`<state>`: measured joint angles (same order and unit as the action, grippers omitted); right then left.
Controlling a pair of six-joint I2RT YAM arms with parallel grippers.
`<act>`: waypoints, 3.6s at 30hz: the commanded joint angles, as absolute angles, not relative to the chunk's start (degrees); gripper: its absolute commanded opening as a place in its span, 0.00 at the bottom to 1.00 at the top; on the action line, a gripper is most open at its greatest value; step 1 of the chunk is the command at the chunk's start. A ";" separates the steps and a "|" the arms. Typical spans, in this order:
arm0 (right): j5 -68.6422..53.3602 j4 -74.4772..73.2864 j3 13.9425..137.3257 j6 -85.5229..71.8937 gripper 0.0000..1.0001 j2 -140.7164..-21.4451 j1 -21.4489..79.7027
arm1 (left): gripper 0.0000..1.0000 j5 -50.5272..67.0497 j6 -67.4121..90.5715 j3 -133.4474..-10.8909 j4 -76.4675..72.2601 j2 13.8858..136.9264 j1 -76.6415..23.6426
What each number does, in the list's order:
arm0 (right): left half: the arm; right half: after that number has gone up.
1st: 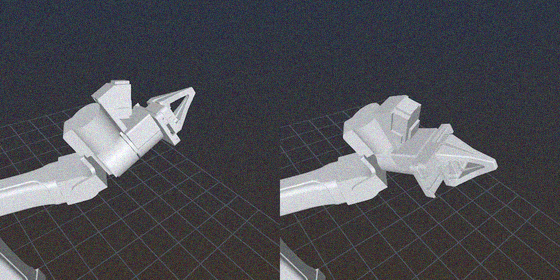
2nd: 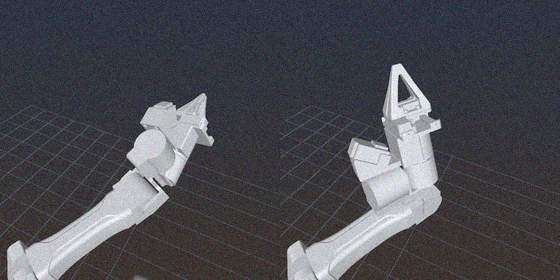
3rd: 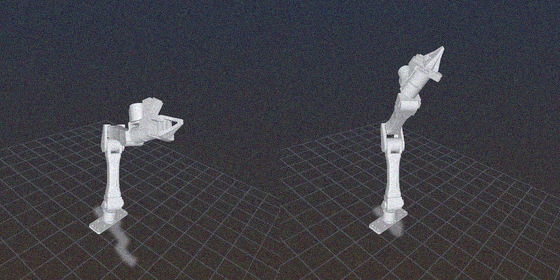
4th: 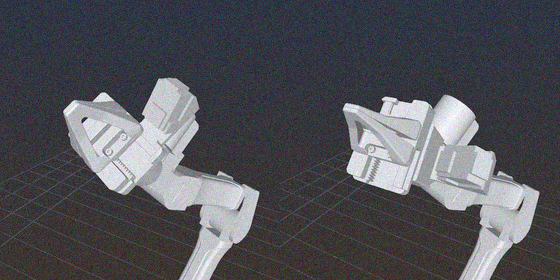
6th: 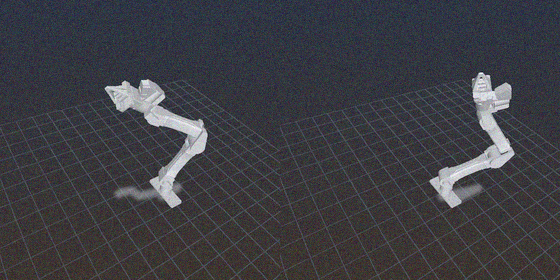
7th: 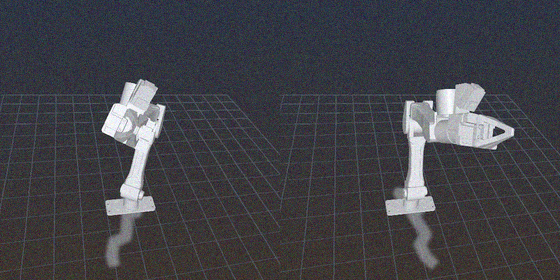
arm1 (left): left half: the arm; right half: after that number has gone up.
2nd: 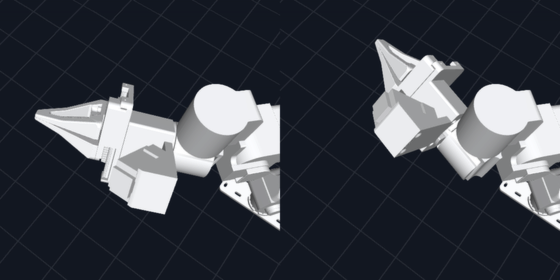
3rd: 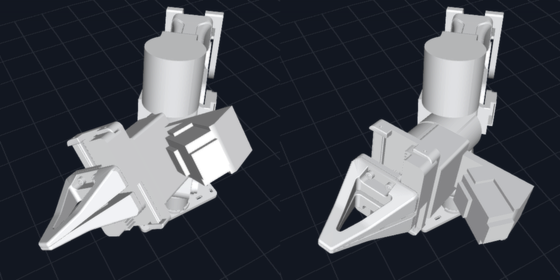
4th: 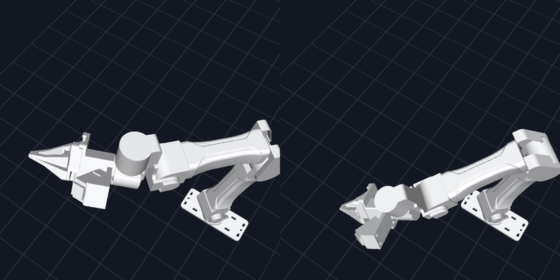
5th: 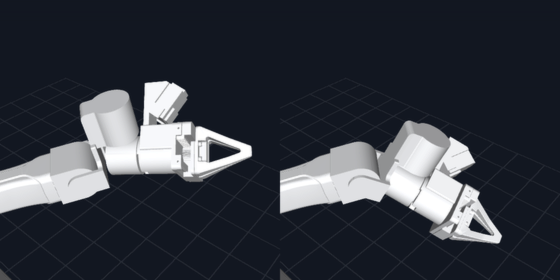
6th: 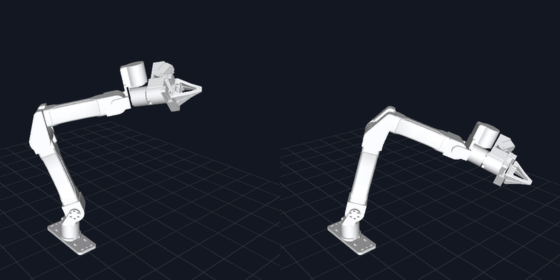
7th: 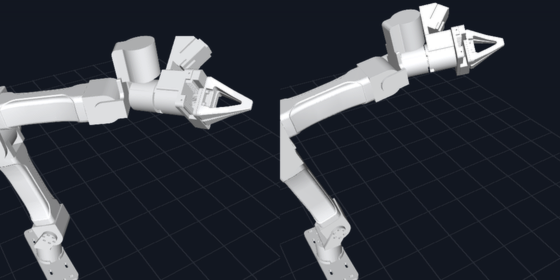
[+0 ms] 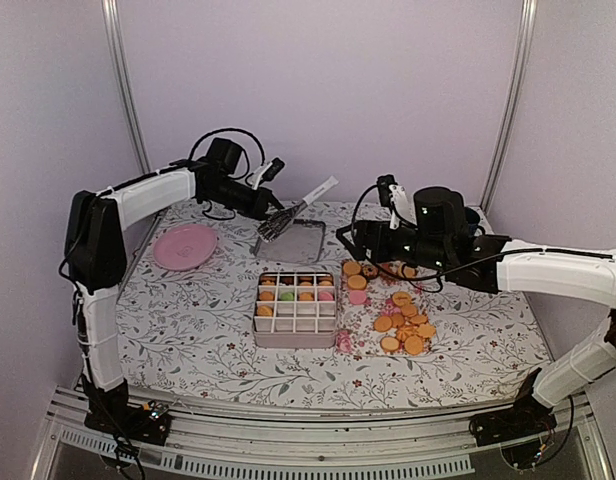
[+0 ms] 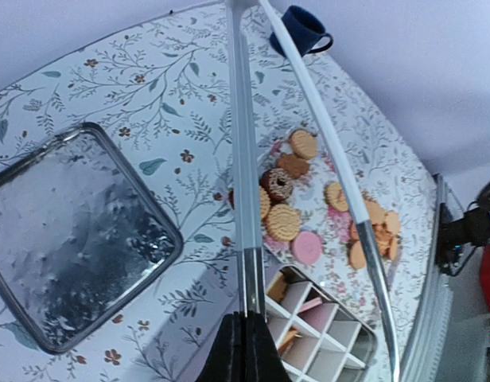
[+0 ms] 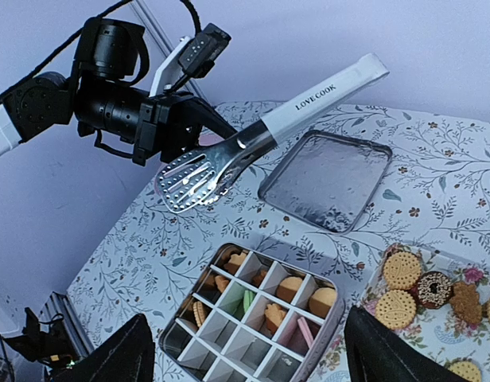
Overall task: Pack the cookies
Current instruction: Pick up the clamp at the center of the board, then pass from the left arm to the right
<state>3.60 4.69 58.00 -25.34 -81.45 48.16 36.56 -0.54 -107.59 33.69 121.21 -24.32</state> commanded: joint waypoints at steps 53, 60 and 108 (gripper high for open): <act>-47.44 46.54 58.60 -45.71 0.63 -94.43 41.14 | 0.00 53.79 -12.05 -75.23 18.55 90.97 -33.13; -48.71 46.06 59.32 -45.86 0.58 -95.54 41.15 | 0.00 53.17 -12.53 -75.23 19.02 91.01 -33.86; -18.64 14.61 46.83 -16.75 0.38 -68.77 41.22 | 0.99 41.59 -14.39 -80.83 31.93 87.23 -32.52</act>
<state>-23.92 18.15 48.42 -20.32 -73.01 40.93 42.22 -14.81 -79.26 30.11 88.97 -33.67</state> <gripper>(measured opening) 0.390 0.990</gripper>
